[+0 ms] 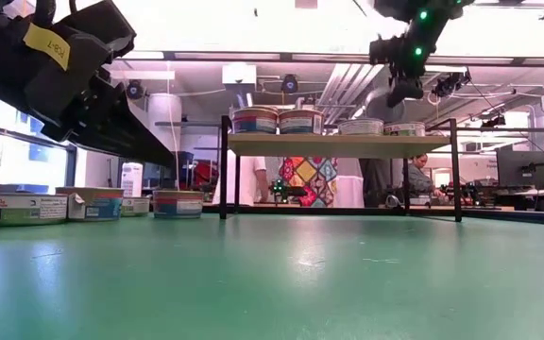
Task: Stack canned seafood by type on shelf
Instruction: Stack the green tuna can on top of the top right green tuna can on the shelf
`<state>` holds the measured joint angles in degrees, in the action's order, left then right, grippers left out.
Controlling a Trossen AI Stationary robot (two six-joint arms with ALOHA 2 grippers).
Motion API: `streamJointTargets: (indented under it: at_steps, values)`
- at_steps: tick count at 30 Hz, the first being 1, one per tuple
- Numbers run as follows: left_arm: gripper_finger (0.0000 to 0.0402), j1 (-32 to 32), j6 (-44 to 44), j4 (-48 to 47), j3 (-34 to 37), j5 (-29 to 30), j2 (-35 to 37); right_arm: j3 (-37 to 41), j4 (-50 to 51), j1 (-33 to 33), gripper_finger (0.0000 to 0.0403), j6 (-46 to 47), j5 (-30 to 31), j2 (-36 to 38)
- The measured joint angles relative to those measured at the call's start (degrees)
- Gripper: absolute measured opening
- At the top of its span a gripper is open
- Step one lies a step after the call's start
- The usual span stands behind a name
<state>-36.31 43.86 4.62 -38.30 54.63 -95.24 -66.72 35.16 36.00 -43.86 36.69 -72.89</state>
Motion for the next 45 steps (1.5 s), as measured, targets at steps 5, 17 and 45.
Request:
streamJointTargets:
  at_steps: [5,17,45]
  values:
    - [0.0,0.2,0.0,0.0,0.0,0.0,0.0,0.0,0.0,1.5,0.0126,-0.1,-0.1,-2.7]
    - [0.0,0.2,0.0,0.0,0.0,0.0,0.0,0.0,2.9,1.7,0.0151,0.2,0.4,-3.6]
    - [0.0,0.2,0.0,0.0,0.0,0.0,0.0,0.0,9.9,1.5,0.0253,0.1,-0.1,-3.6]
